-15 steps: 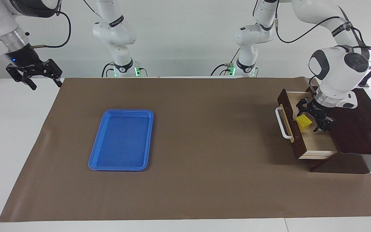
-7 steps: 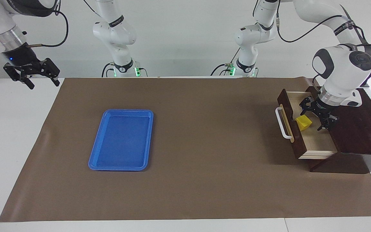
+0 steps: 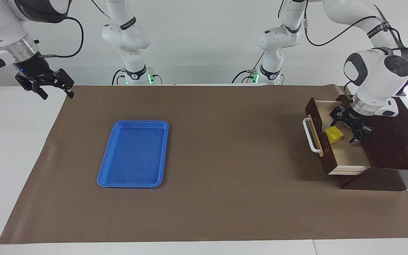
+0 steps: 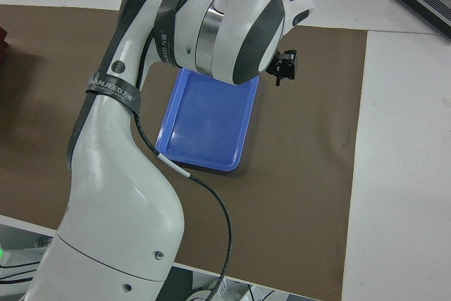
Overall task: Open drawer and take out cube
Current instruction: 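Close the left gripper on the yellow cube inside the drawer, then lift the cube with the left gripper while the right gripper approaches, then close the right gripper on the yellow cube beside the left gripper, then carry the cube with the right gripper while the left gripper withdraws, then lower the cube into the blue tray and open the right gripper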
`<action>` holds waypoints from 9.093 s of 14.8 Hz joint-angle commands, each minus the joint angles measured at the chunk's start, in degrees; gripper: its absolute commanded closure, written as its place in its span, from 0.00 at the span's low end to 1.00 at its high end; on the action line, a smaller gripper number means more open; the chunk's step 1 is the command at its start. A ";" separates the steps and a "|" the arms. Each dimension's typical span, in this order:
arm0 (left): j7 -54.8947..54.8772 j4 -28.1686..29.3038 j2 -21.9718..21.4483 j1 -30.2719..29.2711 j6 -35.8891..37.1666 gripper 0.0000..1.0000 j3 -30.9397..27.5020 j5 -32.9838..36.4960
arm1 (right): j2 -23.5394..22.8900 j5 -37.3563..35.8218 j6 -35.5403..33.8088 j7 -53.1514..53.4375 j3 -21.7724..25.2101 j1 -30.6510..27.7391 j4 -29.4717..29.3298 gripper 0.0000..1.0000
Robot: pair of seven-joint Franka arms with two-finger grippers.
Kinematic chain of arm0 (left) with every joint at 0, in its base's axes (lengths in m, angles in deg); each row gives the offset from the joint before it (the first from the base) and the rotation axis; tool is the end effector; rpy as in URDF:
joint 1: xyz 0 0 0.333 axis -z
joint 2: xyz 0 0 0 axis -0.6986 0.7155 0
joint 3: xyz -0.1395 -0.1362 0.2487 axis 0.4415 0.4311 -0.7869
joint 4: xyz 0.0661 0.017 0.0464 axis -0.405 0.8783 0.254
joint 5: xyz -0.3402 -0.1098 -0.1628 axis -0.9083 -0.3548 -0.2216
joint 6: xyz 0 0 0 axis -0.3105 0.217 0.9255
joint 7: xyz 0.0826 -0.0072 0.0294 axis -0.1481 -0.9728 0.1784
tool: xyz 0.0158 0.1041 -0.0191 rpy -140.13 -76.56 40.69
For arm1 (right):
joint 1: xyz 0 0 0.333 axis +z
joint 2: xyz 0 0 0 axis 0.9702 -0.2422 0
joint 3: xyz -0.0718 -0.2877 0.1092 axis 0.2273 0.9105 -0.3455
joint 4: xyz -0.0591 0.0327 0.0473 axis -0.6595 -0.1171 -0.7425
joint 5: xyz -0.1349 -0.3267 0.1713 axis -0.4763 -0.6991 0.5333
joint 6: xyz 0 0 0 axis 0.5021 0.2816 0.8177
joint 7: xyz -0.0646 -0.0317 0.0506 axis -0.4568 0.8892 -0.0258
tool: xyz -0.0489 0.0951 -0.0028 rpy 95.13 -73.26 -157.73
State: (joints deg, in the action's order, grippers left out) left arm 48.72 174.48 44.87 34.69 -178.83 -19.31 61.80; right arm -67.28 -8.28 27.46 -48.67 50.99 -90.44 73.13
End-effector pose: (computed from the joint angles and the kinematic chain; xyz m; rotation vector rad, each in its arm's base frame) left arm 0.5923 0.0551 0.4548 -1.7266 -2.5923 -0.1146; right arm 0.5324 -0.1139 0.6133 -3.0492 0.0778 -0.0406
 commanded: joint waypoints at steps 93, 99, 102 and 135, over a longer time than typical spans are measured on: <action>15.62 -28.21 11.95 33.62 21.95 1.00 0.19 -3.33 | -31.78 32.13 37.93 111.02 -0.53 46.28 -16.45 1.00; 15.01 -28.21 11.95 33.53 21.60 1.00 0.19 -3.24 | -31.61 32.66 37.49 111.02 -0.45 46.10 -16.54 1.00; 14.83 -28.30 11.33 33.27 21.42 0.15 0.19 -3.33 | -31.60 32.84 37.49 111.02 -0.27 46.10 -16.54 1.00; -31.21 7.65 -3.35 4.89 -9.60 0.00 -0.07 -1.22 | -9.46 48.03 27.55 61.65 -0.18 10.68 29.67 1.00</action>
State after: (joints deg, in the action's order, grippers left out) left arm 21.29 180.12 43.10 42.49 -186.70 -19.80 59.80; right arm -80.90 36.57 51.74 17.92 51.34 -79.39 95.85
